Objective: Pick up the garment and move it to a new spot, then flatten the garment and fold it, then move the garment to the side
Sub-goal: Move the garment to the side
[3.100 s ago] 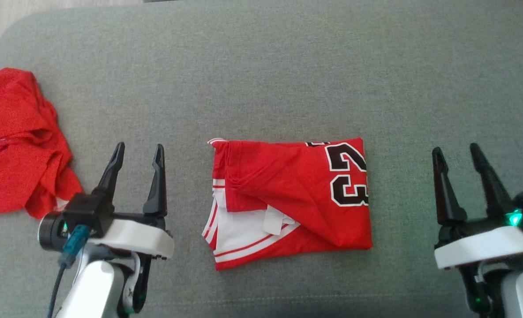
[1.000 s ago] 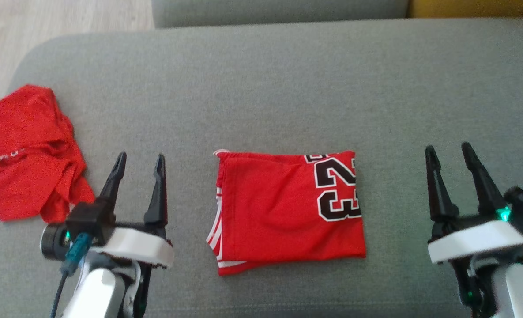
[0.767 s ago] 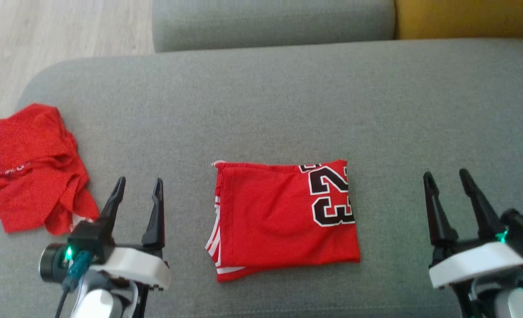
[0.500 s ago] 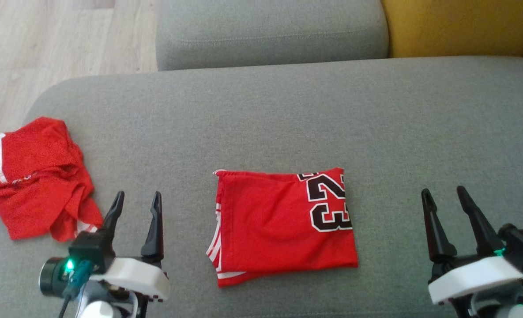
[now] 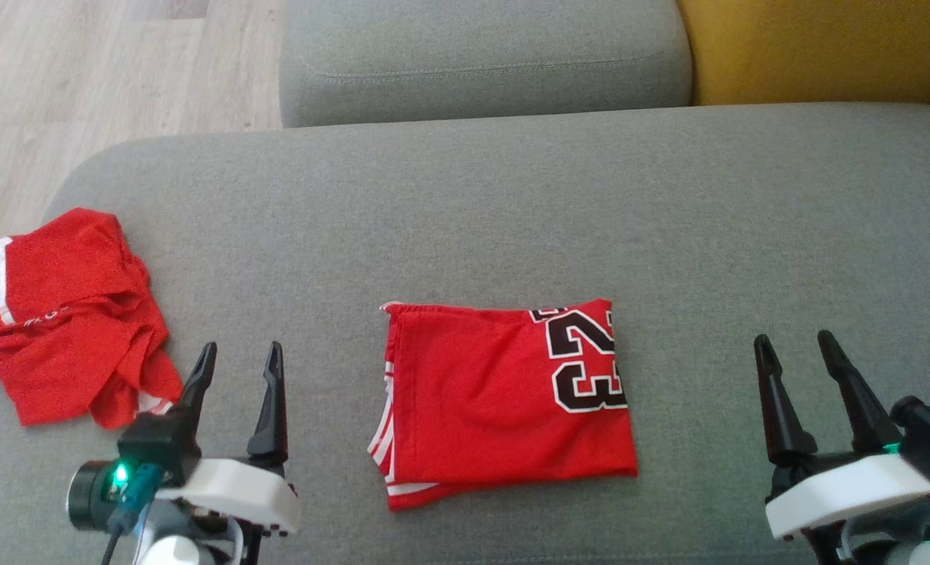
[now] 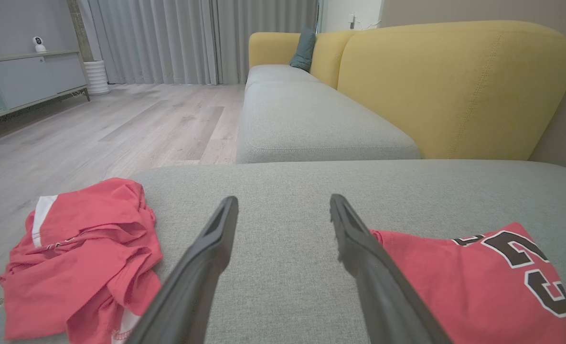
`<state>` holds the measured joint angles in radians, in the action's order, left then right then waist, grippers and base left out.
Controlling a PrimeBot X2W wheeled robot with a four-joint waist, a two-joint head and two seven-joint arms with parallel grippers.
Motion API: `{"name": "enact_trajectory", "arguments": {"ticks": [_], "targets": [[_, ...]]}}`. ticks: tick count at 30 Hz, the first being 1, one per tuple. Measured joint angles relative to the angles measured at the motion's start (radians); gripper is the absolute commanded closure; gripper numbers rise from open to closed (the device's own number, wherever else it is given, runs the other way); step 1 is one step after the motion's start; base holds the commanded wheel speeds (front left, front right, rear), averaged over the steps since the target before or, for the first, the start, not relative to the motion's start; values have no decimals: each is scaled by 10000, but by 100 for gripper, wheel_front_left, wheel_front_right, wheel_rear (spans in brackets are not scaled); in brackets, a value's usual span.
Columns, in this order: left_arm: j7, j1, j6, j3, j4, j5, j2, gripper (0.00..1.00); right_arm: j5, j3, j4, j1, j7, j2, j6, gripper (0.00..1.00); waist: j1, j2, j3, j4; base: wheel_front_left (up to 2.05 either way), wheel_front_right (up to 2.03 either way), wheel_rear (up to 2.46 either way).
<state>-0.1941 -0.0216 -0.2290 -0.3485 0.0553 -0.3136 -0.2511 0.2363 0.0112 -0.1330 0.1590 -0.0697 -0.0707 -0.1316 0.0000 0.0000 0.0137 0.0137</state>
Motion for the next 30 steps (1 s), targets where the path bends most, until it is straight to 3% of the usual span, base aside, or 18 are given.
{"name": "enact_trajectory", "arguments": {"ticks": [20, 30], "targets": [[-61, 108, -10, -104, -121, 0, -15, 0, -69, -29, 251, -43, -138, 12, 0, 0, 0, 0, -308, 198, 0, 0, 0], [-380, 1551, 196, -337, -357, 134, 71, 0, 211, -890, 2708, -1402, -299, -10, 0, 0, 1, 0, -1504, 926, 0, 0, 0]]}}
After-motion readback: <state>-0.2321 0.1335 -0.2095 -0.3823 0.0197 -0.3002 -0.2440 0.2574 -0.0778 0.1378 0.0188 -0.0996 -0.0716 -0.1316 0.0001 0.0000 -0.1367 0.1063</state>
